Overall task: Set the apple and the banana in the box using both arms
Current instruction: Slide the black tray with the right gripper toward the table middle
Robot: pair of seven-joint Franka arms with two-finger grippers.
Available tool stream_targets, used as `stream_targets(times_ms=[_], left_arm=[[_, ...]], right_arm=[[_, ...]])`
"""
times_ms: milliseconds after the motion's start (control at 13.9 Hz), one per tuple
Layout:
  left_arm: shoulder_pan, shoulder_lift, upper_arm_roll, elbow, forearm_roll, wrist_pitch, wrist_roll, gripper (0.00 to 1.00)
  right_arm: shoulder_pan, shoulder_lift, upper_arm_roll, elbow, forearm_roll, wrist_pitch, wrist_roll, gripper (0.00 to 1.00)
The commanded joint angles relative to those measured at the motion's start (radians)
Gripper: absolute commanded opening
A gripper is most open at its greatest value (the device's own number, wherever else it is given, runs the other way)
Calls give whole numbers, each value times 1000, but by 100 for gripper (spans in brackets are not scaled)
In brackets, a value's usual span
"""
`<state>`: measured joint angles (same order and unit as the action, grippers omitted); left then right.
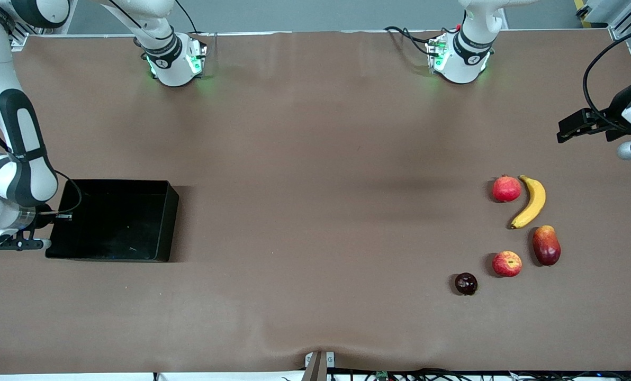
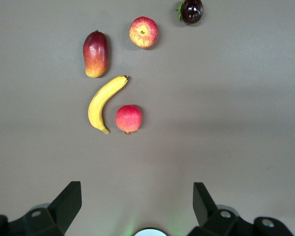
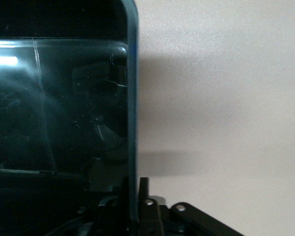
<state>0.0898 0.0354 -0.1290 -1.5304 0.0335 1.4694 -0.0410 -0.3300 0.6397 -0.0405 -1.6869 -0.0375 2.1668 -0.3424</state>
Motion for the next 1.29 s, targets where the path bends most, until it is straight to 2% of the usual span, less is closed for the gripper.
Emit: stream_targets(times_ms=[0, 430, 646, 861, 1004, 1220], left_arm=[[-4, 6, 2, 19, -1, -6, -11, 100], [-7, 15, 0, 19, -4, 17, -11, 100], [-7, 27, 0, 19, -3, 23, -10, 100], [-10, 29, 0, 19, -1, 23, -10, 100], [-12, 29, 0, 19, -1, 23, -8, 100], [-12, 29, 0, 19, -1, 23, -8, 100]], right_arm=[[-18, -8, 16, 7, -12, -9, -10, 0], [9, -110, 33, 36, 5, -48, -3, 0], [57, -169, 71, 61, 16, -113, 25, 0], [109, -180, 115, 82, 66, -180, 97, 0], [175, -180, 136, 84, 105, -203, 176, 0], [317, -172, 134, 82, 172, -206, 285, 0]])
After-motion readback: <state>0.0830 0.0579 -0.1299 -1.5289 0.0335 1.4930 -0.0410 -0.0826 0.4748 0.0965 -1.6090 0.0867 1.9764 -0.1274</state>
